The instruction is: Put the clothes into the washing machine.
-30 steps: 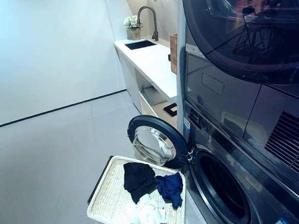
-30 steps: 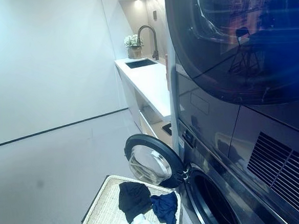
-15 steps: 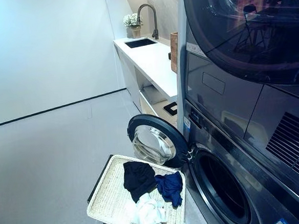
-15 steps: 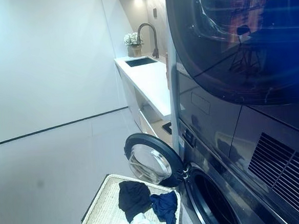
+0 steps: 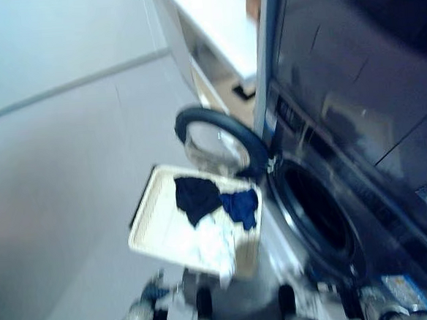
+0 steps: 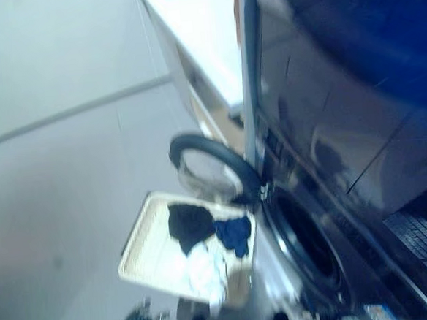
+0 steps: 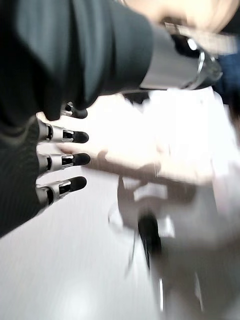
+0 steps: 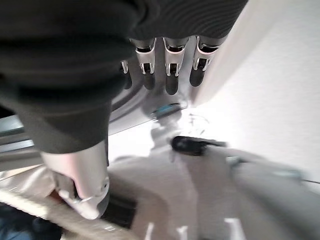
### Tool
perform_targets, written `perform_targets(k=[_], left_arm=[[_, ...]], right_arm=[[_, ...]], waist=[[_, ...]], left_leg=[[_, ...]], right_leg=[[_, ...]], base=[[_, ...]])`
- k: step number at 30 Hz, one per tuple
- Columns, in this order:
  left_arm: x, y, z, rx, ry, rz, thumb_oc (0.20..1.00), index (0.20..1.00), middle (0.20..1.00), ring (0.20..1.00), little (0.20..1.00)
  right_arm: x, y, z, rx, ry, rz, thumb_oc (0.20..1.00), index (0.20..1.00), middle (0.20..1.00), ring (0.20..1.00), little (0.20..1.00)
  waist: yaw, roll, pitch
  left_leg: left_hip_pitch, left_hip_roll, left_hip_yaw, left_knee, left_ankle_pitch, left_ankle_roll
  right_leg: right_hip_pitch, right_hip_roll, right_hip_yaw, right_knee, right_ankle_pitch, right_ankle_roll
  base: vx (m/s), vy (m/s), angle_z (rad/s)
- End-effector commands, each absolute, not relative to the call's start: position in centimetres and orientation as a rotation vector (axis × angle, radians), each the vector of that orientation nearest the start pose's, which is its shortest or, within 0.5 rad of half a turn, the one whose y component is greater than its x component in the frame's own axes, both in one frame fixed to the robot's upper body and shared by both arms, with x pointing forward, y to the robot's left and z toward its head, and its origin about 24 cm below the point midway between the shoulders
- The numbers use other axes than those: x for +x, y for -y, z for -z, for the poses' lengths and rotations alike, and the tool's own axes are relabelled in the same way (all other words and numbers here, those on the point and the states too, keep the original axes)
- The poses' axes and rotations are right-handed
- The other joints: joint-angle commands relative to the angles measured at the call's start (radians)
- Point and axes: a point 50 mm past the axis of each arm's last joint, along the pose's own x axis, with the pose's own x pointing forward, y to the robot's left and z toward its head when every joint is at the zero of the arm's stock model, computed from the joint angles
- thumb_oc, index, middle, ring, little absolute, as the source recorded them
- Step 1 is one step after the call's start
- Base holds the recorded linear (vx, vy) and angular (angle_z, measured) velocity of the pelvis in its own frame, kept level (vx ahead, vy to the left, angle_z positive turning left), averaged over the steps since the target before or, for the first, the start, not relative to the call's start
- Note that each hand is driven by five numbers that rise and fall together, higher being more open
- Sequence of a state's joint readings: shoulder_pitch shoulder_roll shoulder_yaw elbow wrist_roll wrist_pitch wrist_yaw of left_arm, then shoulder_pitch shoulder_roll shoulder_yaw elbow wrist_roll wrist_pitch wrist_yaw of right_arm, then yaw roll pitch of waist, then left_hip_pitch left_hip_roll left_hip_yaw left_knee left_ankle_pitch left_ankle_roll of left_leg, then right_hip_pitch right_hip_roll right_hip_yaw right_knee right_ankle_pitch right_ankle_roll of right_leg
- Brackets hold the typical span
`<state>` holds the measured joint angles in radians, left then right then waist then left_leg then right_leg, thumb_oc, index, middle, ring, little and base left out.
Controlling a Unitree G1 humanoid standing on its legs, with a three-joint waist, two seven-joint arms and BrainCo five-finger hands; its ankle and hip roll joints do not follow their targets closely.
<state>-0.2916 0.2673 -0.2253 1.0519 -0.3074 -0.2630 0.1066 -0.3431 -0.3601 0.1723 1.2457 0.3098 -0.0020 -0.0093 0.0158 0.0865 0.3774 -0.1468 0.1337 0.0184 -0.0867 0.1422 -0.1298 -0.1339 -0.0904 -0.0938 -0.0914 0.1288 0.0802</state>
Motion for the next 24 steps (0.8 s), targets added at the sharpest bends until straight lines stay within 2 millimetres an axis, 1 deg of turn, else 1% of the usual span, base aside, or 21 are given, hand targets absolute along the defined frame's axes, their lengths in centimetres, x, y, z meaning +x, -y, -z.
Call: perform_targets(k=[1, 2, 3, 4, 5, 6, 7, 8, 9, 10, 11, 13, 15, 16, 20, 21, 22, 24], left_arm=[[25.4, -23.9, 6.8, 0.176, -0.450, -0.234, 1.000, 1.000, 1.000, 1.000, 1.000], [26.3, -24.2, 5.6, 0.194, -0.380, -0.258, 1.000, 1.000, 1.000, 1.000, 1.000], [29.5, -24.7, 1.5, 0.269, -0.185, -0.341, 1.000, 1.000, 1.000, 1.000, 1.000], [29.9, -24.8, 0.8, 0.283, -0.161, -0.352, 1.000, 1.000, 1.000, 1.000, 1.000], [31.0, -25.0, -0.9, 0.353, -0.083, -0.380, 1.000, 1.000, 1.000, 1.000, 1.000], [31.2, -25.0, -1.4, 0.368, -0.067, -0.387, 1.000, 1.000, 1.000, 1.000, 1.000], [32.1, -25.0, -3.0, 0.442, 0.003, -0.411, 1.000, 1.000, 1.000, 1.000, 1.000], [32.2, -25.0, -3.3, 0.474, 0.022, -0.413, 1.000, 1.000, 1.000, 1.000, 1.000], [32.7, -25.0, -4.6, 0.532, 0.081, -0.431, 1.000, 1.000, 1.000, 1.000, 1.000], [33.0, -25.0, -5.2, 0.559, 0.112, -0.441, 1.000, 1.000, 1.000, 1.000, 1.000], [33.4, -25.1, -6.7, 0.620, 0.192, -0.474, 1.000, 1.000, 1.000, 1.000, 1.000], [33.6, -25.1, -7.3, 0.643, 0.222, -0.485, 1.000, 1.000, 1.000, 1.000, 1.000], [34.2, -24.8, -9.5, 0.744, 0.358, -0.537, 1.000, 1.000, 1.000, 1.000, 1.000], [34.2, -24.8, -9.7, 0.762, 0.376, -0.542, 1.000, 1.000, 1.000, 1.000, 1.000], [34.5, -24.4, -11.6, 0.912, 0.529, -0.586, 1.000, 1.000, 1.000, 1.000, 1.000], [34.5, -24.4, -11.6, 0.912, 0.529, -0.586, 1.000, 1.000, 1.000, 1.000, 1.000], [34.7, -24.4, -12.5, 0.965, 0.584, -0.608, 1.000, 1.000, 1.000, 1.000, 1.000], [35.0, -24.4, -13.4, 1.022, 0.630, -0.622, 1.000, 1.000, 1.000, 1.000, 1.000]], right_arm=[[22.4, 26.1, 9.9, -0.130, -0.847, 0.233, 1.000, 1.000, 1.000, 1.000, 1.000], [23.2, 26.3, 9.3, -0.128, -0.813, 0.241, 1.000, 1.000, 1.000, 1.000, 1.000], [25.7, 27.0, 7.1, -0.134, -0.725, 0.247, 1.000, 1.000, 1.000, 1.000, 1.000], [26.0, 27.1, 6.8, -0.135, -0.713, 0.246, 1.000, 1.000, 1.000, 1.000, 1.000], [26.9, 27.3, 6.1, -0.138, -0.694, 0.245, 1.000, 1.000, 1.000, 1.000, 1.000], [27.1, 27.3, 5.8, -0.138, -0.687, 0.245, 1.000, 1.000, 1.000, 1.000, 1.000], [27.8, 27.4, 5.2, -0.140, -0.669, 0.248, 1.000, 1.000, 1.000, 1.000, 1.000], [27.9, 27.4, 5.1, -0.141, -0.668, 0.249, 1.000, 1.000, 1.000, 1.000, 1.000], [28.1, 27.5, 4.8, -0.134, -0.653, 0.253, 1.000, 1.000, 1.000, 1.000, 1.000], [28.2, 27.5, 4.7, -0.132, -0.646, 0.253, 1.000, 1.000, 1.000, 1.000, 1.000], [28.5, 27.5, 4.4, -0.128, -0.624, 0.253, 1.000, 1.000, 1.000, 1.000, 1.000], [28.7, 27.4, 4.2, -0.127, -0.614, 0.251, 1.000, 1.000, 1.000, 1.000, 1.000], [29.7, 27.0, 3.3, -0.137, -0.567, 0.236, 1.000, 1.000, 1.000, 1.000, 1.000], [29.7, 27.0, 3.2, -0.138, -0.561, 0.234, 1.000, 1.000, 1.000, 1.000, 1.000], [30.8, 27.0, 1.8, -0.146, -0.500, 0.213, 1.000, 1.000, 1.000, 1.000, 1.000], [30.8, 27.0, 1.8, -0.146, -0.500, 0.213, 1.000, 1.000, 1.000, 1.000, 1.000], [31.4, 26.9, 1.2, -0.153, -0.477, 0.198, 1.000, 1.000, 1.000, 1.000, 1.000], [31.8, 26.8, 0.6, -0.161, -0.459, 0.185, 1.000, 1.000, 1.000, 1.000, 1.000]], waist=[[0.018, -0.060, -0.013], [0.022, -0.062, 0.005], [0.031, -0.076, 0.075], [0.032, -0.079, 0.086], [0.037, -0.089, 0.110], [0.038, -0.092, 0.116], [0.041, -0.099, 0.138], [0.041, -0.100, 0.139], [0.044, -0.104, 0.143], [0.044, -0.107, 0.143], [0.042, -0.111, 0.143], [0.042, -0.112, 0.143], [0.039, -0.115, 0.143], [0.038, -0.115, 0.143], [0.033, -0.113, 0.143], [0.033, -0.113, 0.143], [0.030, -0.114, 0.143], [0.025, -0.115, 0.143]], left_leg=[[0.041, -0.013, -0.036, -0.001, -0.059, 0.051], [0.021, -0.018, -0.042, -0.001, -0.054, 0.053], [-0.060, -0.029, -0.048, 0.007, -0.028, 0.055], [-0.075, -0.032, -0.050, 0.016, -0.027, 0.055], [-0.125, -0.041, -0.059, 0.065, -0.032, 0.054], [-0.140, -0.044, -0.062, 0.080, -0.034, 0.053], [-0.183, -0.052, -0.071, 0.123, -0.038, 0.053], [-0.194, -0.054, -0.073, 0.132, -0.040, 0.053], [-0.242, -0.060, -0.081, 0.165, -0.043, 0.054], [-0.265, -0.064, -0.085, 0.180, -0.046, 0.056], [-0.322, -0.073, -0.094, 0.217, -0.053, 0.058], [-0.343, -0.075, -0.098, 0.228, -0.054, 0.059], [-0.434, -0.085, -0.103, 0.277, -0.059, 0.060], [-0.446, -0.087, -0.105, 0.283, -0.060, 0.060], [-0.527, -0.098, -0.115, 0.326, -0.065, 0.060], [-0.527, -0.098, -0.115, 0.326, -0.065, 0.060], [-0.558, -0.099, -0.117, 0.341, -0.065, 0.060], [-0.588, -0.100, -0.118, 0.358, -0.066, 0.058]], right_leg=[[-0.014, -0.072, 0.032, 0.055, -0.010, 0.039], [-0.038, -0.073, 0.031, 0.065, -0.007, 0.040], [-0.149, -0.074, 0.031, 0.131, -0.004, 0.045], [-0.165, -0.074, 0.031, 0.142, -0.005, 0.045], [-0.208, -0.078, 0.027, 0.174, -0.005, 0.046], [-0.220, -0.079, 0.026, 0.182, -0.006, 0.046], [-0.255, -0.083, 0.024, 0.210, -0.006, 0.047], [-0.264, -0.084, 0.024, 0.217, -0.007, 0.047], [-0.306, -0.087, 0.025, 0.245, -0.009, 0.048], [-0.327, -0.087, 0.026, 0.255, -0.010, 0.049], [-0.377, -0.085, 0.026, 0.280, -0.011, 0.050], [-0.396, -0.084, 0.024, 0.287, -0.011, 0.051], [-0.478, -0.081, 0.014, 0.318, -0.009, 0.051], [-0.489, -0.080, 0.014, 0.323, -0.009, 0.051], [-0.568, -0.072, 0.015, 0.358, -0.011, 0.048], [-0.568, -0.072, 0.015, 0.358, -0.011, 0.048], [-0.599, -0.068, 0.014, 0.373, -0.013, 0.047], [-0.626, -0.065, 0.013, 0.386, -0.014, 0.045]], base=[[0.00, 0.000, 0.00], [-0.13, 0.023, 0.04], [-0.15, 0.018, 0.03], [-0.19, -0.001, 0.01], [-0.09, -0.021, 0.01], [-0.12, -0.016, 0.00], [-0.07, -0.002, -0.01], [-0.08, -0.017, -0.01], [-0.04, -0.025, 0.01], [-0.07, -0.052, 0.05], [-0.05, -0.040, 0.08], [-0.05, -0.031, 0.09], [-0.06, -0.020, 0.12], [-0.04, 0.002, 0.08], [-0.01, 0.000, 0.02], [0.00, 0.000, 0.00], [0.00, 0.000, 0.00], [-0.02, 0.007, 0.04]])
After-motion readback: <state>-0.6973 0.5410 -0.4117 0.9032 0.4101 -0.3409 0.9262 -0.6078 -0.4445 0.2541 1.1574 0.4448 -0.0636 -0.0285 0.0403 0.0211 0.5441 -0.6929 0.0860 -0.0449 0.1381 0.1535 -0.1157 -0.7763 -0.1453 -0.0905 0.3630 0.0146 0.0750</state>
